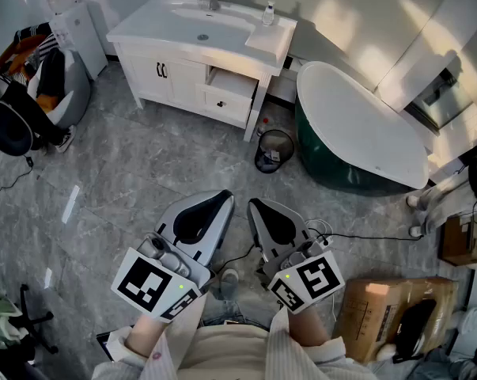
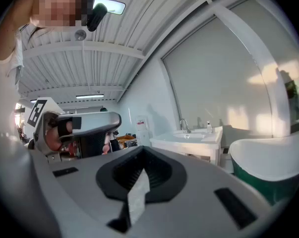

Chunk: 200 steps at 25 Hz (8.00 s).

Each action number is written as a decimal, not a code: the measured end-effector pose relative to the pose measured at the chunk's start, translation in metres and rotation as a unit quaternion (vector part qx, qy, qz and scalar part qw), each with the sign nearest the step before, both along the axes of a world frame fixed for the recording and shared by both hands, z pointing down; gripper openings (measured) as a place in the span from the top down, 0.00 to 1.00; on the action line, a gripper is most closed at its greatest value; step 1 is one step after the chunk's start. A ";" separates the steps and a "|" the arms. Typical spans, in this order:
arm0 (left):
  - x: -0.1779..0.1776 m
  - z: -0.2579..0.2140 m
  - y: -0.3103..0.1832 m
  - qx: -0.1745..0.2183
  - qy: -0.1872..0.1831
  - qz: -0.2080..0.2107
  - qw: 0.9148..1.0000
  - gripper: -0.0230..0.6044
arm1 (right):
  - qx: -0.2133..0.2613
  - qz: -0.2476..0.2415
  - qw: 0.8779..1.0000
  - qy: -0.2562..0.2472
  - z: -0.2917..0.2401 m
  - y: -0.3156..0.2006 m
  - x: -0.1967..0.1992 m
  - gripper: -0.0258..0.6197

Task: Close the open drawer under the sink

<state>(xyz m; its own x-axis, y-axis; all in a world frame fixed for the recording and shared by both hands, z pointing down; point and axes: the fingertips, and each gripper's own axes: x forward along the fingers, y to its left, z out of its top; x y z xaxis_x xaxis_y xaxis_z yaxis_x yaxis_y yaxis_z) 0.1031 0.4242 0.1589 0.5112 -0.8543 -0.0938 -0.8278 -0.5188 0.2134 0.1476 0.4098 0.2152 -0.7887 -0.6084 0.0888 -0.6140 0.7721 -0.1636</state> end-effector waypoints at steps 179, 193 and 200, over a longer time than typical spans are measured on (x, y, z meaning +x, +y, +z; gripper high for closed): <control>-0.159 0.413 -0.550 -0.216 -0.135 0.098 0.962 0.94 | -0.226 0.180 0.952 0.105 0.389 -0.533 -0.136 0.95; -0.158 0.472 -0.549 -0.262 -0.140 0.096 0.950 0.94 | -0.261 0.190 0.939 0.119 0.441 -0.536 -0.137 0.95; -0.159 0.484 -0.564 -0.277 -0.144 0.074 0.947 0.94 | -0.268 0.208 0.935 0.104 0.442 -0.544 -0.135 0.95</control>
<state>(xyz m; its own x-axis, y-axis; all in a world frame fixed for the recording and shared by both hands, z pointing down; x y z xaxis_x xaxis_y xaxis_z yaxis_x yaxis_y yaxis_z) -0.0561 -0.1393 0.6427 0.5648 -0.6489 0.5099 -0.8206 -0.5070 0.2638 0.0126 -0.1339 0.6576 -0.4259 -0.6825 0.5940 -0.9044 0.3018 -0.3017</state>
